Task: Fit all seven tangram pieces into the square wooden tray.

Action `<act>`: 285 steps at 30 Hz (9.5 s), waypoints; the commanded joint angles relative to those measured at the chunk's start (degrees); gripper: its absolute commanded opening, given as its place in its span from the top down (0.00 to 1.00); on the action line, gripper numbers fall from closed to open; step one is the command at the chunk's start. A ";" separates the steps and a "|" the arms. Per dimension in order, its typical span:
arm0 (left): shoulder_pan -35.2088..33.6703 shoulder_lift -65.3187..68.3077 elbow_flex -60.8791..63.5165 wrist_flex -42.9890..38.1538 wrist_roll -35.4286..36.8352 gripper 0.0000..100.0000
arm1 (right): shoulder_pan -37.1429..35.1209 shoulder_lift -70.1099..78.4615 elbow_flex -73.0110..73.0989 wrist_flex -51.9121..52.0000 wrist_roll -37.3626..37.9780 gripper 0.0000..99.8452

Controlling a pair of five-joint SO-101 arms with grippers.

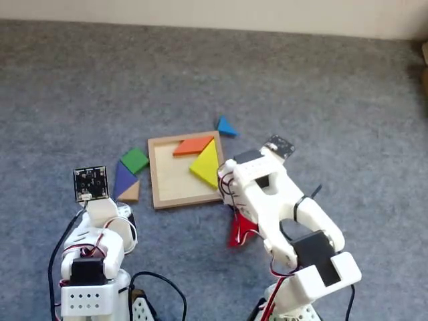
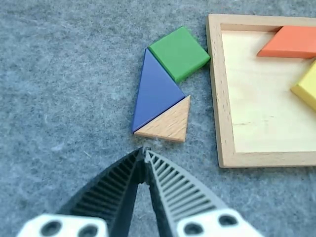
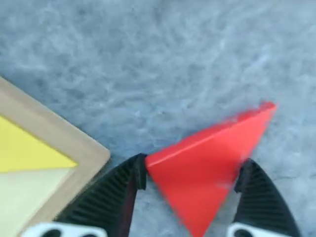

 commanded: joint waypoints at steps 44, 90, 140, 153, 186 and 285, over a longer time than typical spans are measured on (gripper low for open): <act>-0.84 -0.13 1.19 0.18 -0.35 1.00 | 5.41 -9.98 12.35 -17.54 4.31 0.77; -0.84 -0.13 1.19 0.18 -0.35 1.00 | 4.53 -6.81 6.29 -14.11 7.65 0.64; -0.84 -0.13 1.19 0.18 -0.35 1.00 | 5.14 -5.41 4.35 -12.09 7.74 0.80; -0.84 -0.13 1.19 0.18 -0.35 1.00 | -0.31 -18.15 8.48 -12.26 10.02 0.80; -0.84 -0.13 1.19 0.18 -0.35 1.00 | -0.48 -6.64 3.91 -12.44 10.37 0.66; -0.84 -0.13 1.19 0.18 -0.35 1.00 | -8.48 -2.59 -4.00 11.91 35.78 0.64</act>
